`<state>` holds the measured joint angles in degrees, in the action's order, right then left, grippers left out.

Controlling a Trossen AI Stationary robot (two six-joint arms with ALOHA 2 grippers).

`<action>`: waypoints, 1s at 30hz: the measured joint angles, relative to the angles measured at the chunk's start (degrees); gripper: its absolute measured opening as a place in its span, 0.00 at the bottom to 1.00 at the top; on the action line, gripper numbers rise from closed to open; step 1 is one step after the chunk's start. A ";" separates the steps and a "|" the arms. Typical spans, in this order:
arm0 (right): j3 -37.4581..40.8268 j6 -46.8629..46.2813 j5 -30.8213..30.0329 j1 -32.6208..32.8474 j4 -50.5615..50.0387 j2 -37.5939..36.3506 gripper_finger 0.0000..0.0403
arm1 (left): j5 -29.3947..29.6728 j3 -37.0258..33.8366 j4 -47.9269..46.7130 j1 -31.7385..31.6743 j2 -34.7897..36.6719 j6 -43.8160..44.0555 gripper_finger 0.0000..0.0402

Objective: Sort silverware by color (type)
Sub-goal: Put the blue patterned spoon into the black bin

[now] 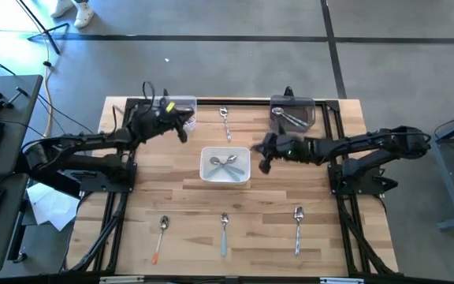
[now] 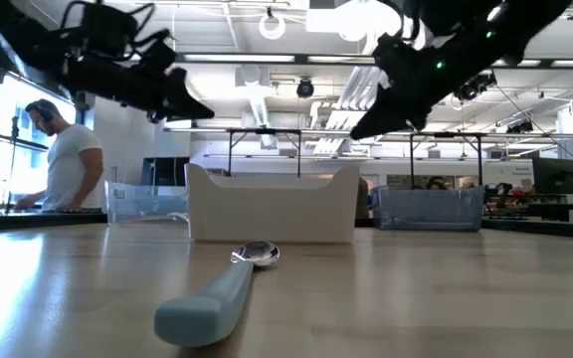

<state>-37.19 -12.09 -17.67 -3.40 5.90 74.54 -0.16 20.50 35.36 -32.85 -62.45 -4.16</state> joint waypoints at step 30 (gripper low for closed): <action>-17.64 -100.01 28.51 36.94 -52.85 15.84 0.44 | -0.77 -8.84 20.30 10.79 0.13 4.52 0.03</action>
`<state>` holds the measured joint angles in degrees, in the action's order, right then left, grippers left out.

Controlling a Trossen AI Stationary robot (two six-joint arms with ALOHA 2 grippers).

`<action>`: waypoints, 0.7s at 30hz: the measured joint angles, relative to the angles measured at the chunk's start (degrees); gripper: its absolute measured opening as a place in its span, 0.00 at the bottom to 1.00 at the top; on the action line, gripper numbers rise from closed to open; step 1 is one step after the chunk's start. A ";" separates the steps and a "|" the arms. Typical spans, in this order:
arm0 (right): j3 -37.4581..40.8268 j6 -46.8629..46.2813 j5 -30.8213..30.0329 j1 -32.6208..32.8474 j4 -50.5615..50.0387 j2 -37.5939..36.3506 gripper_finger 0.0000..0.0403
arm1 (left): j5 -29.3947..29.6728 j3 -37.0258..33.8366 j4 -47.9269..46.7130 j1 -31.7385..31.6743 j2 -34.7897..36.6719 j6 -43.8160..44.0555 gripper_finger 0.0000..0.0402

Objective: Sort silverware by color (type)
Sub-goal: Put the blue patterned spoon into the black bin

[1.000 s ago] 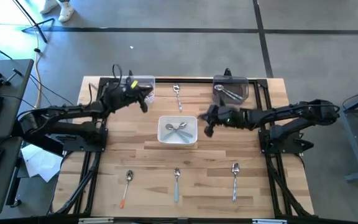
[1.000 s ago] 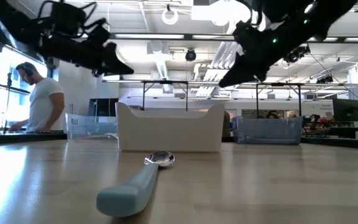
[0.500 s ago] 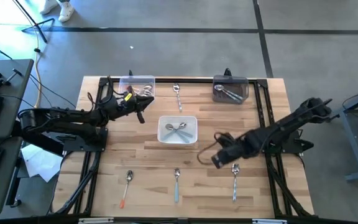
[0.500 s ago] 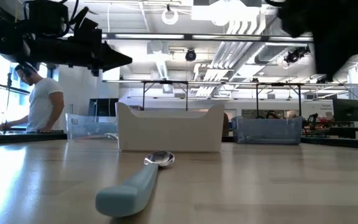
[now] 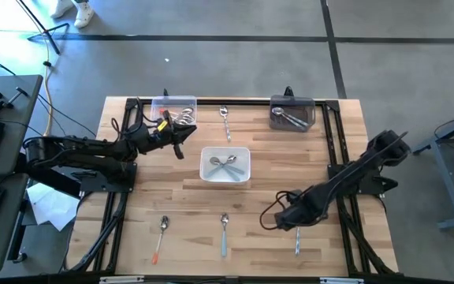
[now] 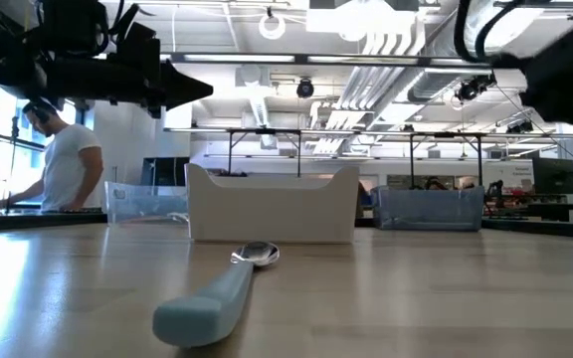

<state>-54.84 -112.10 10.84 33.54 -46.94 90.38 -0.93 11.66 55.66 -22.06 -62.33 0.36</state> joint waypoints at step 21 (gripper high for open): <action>5.12 -6.14 2.32 -0.07 6.90 4.12 0.18 | 0.08 0.01 1.35 -0.03 0.00 -0.76 0.02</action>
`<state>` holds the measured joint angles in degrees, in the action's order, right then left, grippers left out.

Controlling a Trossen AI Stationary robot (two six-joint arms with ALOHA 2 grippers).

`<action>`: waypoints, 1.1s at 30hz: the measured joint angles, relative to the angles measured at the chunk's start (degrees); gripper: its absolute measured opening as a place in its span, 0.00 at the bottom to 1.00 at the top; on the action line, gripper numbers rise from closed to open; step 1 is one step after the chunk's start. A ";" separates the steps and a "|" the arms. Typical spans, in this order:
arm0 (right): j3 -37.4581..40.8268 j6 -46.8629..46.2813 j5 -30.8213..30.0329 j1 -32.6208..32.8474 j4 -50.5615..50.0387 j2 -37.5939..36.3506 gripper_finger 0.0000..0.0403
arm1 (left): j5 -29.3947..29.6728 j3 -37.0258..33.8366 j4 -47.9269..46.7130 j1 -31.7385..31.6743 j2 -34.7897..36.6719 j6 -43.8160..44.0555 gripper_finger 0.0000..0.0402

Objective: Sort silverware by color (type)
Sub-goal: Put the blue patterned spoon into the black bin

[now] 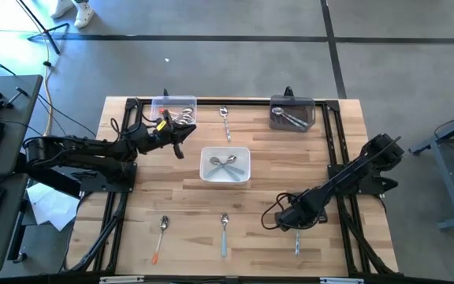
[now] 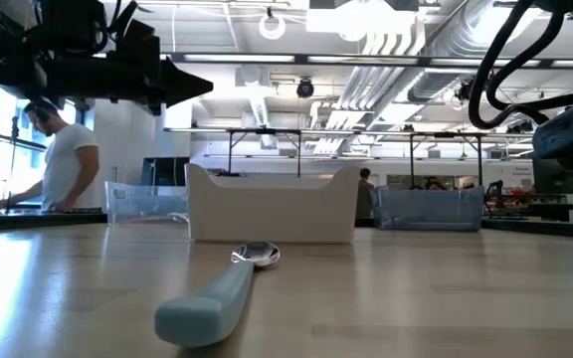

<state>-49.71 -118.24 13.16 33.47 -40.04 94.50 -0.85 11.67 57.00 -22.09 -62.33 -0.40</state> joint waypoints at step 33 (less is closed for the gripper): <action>-1.73 47.95 -22.69 -13.79 32.35 -0.08 0.02 | -9.55 2.22 -3.12 -0.12 -0.02 1.49 0.02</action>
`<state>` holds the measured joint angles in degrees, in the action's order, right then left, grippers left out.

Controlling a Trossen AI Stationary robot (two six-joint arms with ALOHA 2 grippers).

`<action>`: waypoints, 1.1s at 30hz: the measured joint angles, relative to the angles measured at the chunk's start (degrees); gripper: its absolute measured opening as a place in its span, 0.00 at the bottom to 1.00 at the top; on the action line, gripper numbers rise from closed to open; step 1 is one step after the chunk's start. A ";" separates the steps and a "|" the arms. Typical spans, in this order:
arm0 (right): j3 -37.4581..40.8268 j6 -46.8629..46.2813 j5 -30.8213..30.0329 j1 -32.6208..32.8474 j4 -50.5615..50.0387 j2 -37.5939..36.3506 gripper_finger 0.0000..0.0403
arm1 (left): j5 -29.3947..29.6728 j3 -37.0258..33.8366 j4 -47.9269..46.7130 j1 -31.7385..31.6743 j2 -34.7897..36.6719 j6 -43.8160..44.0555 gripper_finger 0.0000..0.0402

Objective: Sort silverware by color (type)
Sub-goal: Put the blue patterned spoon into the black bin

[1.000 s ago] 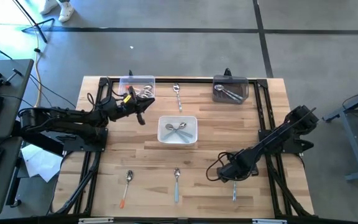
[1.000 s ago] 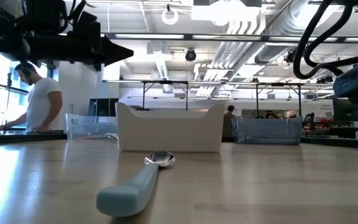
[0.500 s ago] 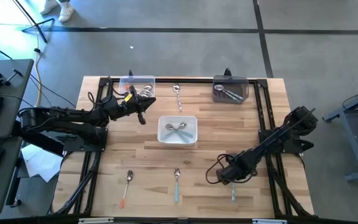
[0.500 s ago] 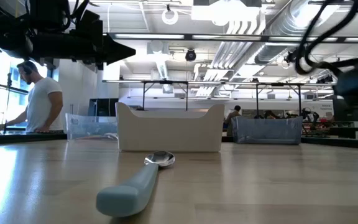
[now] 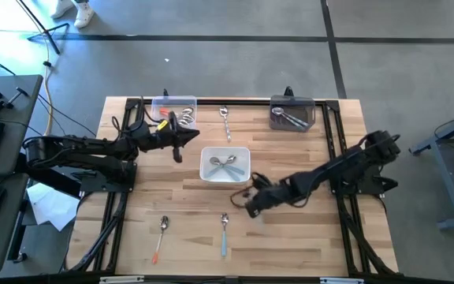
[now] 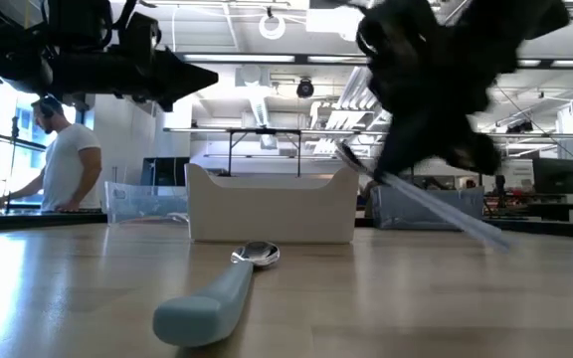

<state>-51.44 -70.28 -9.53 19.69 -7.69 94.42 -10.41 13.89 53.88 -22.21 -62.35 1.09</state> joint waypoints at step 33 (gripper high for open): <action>-0.02 69.37 36.37 -17.84 49.16 -5.91 0.00 | -46.63 26.78 0.07 13.74 -26.72 12.31 0.45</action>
<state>-51.46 -0.92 26.85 1.85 41.47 88.51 -57.03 40.67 53.95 -8.48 -89.06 13.41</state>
